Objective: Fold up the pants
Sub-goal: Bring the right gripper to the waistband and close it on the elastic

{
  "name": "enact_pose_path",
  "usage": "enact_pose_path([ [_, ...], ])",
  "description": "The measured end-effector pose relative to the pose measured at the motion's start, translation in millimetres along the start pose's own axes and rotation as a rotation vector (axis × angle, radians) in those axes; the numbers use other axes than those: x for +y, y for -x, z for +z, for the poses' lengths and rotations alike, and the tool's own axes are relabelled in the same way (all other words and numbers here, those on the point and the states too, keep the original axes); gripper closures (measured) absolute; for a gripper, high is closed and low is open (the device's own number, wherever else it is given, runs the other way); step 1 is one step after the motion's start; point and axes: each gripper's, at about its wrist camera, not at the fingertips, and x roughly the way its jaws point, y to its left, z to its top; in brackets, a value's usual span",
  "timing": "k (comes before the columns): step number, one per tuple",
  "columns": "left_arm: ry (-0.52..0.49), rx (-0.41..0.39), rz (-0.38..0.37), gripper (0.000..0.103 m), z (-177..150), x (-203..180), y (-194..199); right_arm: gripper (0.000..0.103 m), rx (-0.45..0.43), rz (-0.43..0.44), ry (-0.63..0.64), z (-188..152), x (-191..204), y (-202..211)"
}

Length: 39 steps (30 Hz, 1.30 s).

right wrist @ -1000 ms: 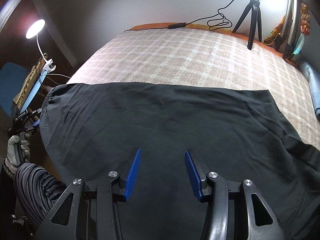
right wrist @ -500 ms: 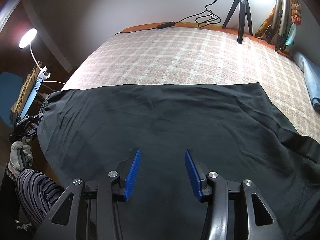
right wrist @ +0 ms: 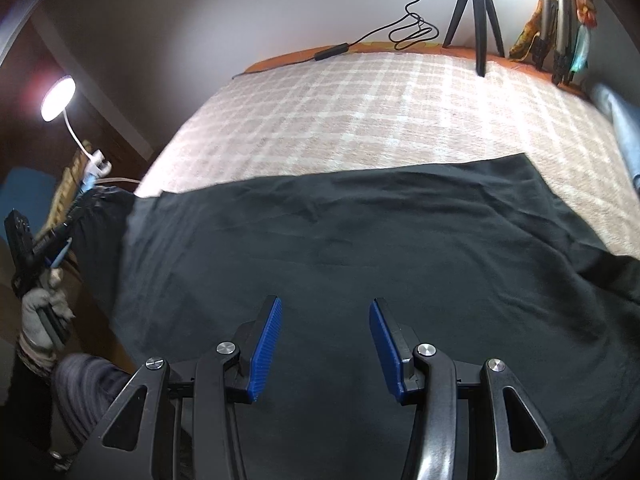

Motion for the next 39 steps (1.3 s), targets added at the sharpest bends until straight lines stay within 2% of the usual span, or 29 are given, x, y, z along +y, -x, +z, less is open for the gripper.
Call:
enact_pose_path([
  [2, -0.109, 0.042, -0.052, 0.087, 3.9, -32.3, -13.6, 0.053, 0.005, 0.07, -0.035, 5.8, 4.3, -6.2],
  [9, -0.338, 0.2, -0.203, 0.087, -15.6, -109.4, -59.4, 0.05, 0.041, 0.302, -0.115, 27.0, 30.4, -36.8],
  [11, -0.393, 0.222, -0.223, 0.087, -23.1, -123.5, -63.6, 0.049, 0.077, 0.361, -0.13, 32.8, 40.1, -51.3],
  [19, -0.618, 0.288, -0.249, 0.087, -46.2, -163.2, -70.2, 0.046, 0.192, 0.473, -0.188, 57.5, 67.2, -101.1],
  [24, -0.854, 0.29, -0.222, 0.087, -73.3, -198.7, -71.6, 0.046, 0.266, 0.42, -0.186, 73.8, 78.1, -122.6],
  [27, -0.946, 0.287, -0.21, 0.087, -87.3, -214.8, -73.7, 0.046, 0.308, 0.355, -0.156, 75.7, 87.7, -128.4],
  [29, -0.969, 0.286, -0.215, 0.087, -91.4, -221.7, -74.1, 0.048, 0.321, 0.305, -0.143, 75.3, 95.7, -135.0],
  [30, -0.973, 0.284, -0.218, 0.087, -92.0, -224.1, -74.1, 0.058, 0.323, 0.286, -0.142, 74.1, 96.4, -136.9],
  [34, -0.981, 0.284, -0.229, 0.087, -90.1, -232.3, -73.2, 0.079, 0.293, 0.275, -0.151, 69.1, 88.2, -134.5],
  [36, -0.985, 0.28, -0.235, 0.087, -87.6, -236.8, -71.6, 0.084, 0.26, 0.287, -0.15, 67.0, 82.6, -126.2],
  [39, -0.968, 0.273, -0.262, 0.087, -79.5, -243.7, -65.1, 0.086, 0.203, 0.31, -0.159, 66.7, 70.5, -106.2],
])
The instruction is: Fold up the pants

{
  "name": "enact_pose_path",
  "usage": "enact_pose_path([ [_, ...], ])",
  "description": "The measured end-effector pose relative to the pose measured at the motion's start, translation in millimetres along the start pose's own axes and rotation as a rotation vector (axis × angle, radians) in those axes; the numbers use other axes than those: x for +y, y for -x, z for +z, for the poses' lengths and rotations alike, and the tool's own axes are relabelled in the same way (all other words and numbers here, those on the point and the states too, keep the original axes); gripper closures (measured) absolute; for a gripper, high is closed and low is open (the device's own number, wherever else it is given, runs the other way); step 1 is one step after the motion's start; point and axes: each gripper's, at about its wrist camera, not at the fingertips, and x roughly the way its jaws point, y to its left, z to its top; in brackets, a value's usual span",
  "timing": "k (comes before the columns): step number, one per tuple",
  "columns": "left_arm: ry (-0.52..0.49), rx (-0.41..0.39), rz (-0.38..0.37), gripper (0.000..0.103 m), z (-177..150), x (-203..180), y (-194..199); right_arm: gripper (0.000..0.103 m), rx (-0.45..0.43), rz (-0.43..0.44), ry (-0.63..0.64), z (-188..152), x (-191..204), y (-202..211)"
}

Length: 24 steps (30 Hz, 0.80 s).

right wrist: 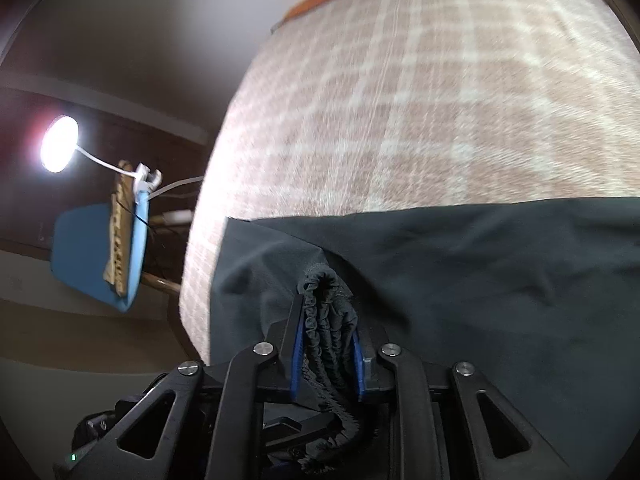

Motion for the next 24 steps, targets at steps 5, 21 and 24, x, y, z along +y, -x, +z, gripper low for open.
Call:
enact_pose_path([
  [5, 0.073, -0.034, -0.096, 0.087, 34.5, 6.2, 7.2, 0.086, -0.079, 0.019, -0.027, 2.4, -17.7, 45.0],
  [21, 0.124, -0.131, -0.288, 0.087, 152.0, -47.6, 5.5, 0.086, -0.236, -0.079, -0.022, -26.8, -83.7, 179.7],
  [24, 0.108, -0.147, -0.307, 0.087, 172.7, -66.5, -1.9, 0.086, -0.257, -0.108, -0.03, -38.3, -100.8, 201.7],
])
